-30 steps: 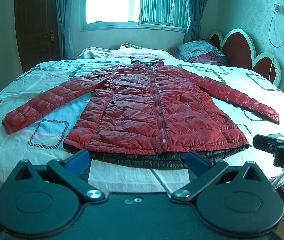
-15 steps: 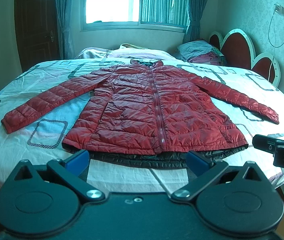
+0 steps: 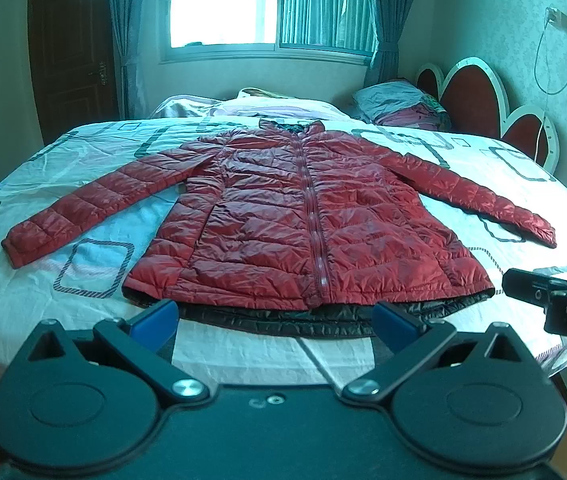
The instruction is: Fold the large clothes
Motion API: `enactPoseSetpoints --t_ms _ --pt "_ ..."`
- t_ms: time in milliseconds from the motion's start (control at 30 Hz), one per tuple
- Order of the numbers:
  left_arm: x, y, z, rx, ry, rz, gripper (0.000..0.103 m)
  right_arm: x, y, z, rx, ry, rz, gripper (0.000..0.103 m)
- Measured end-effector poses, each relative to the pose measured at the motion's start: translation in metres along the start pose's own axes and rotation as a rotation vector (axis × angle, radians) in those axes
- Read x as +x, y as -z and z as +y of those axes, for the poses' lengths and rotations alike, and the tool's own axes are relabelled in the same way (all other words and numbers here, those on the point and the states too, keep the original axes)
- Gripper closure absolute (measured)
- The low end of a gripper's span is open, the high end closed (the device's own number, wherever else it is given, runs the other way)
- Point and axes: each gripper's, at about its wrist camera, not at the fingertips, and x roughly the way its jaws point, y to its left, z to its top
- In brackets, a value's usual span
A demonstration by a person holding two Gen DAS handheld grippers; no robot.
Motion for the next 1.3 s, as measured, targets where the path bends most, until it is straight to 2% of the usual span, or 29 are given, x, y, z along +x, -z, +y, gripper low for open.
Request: enactPoseSetpoints --t_ms 867,1300 --pt "0.006 -0.005 0.004 0.003 -0.005 -0.008 0.0 0.007 -0.004 0.0 0.001 0.001 -0.003 0.0" --pt "0.06 -0.035 0.011 0.015 0.006 0.005 0.0 0.057 -0.027 -0.019 0.043 0.056 0.001 0.0"
